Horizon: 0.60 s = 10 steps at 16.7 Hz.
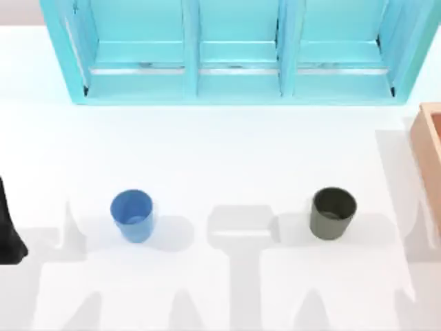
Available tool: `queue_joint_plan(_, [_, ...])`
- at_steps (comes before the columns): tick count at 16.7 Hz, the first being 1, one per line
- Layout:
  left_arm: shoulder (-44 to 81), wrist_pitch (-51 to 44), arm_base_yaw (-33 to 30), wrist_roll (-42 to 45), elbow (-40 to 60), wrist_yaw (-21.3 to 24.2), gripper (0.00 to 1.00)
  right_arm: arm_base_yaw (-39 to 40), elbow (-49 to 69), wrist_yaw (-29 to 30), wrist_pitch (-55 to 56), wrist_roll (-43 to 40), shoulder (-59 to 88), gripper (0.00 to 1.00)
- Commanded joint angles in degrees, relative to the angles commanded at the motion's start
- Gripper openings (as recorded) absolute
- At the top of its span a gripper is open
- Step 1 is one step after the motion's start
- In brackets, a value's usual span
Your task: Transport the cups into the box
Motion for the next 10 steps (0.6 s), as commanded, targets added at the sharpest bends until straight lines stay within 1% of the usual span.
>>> queue_joint_plan(3, [0.00, 0.00, 0.00, 0.00, 0.00, 0.00, 1.00, 0.27, 0.47, -0.06, -0.31, 0.22, 0.47, 1.00])
queue_joint_plan(5, [0.00, 0.00, 0.00, 0.00, 0.00, 0.00, 1.00, 1.64, 2.84, -0.30, -1.91, 1.36, 2.90, 1.00])
queue_joint_plan(10, [0.00, 0.00, 0.00, 0.00, 0.00, 0.00, 1.00, 9.25, 16.78, -0.86, -11.97, 7.90, 18.21, 1.00])
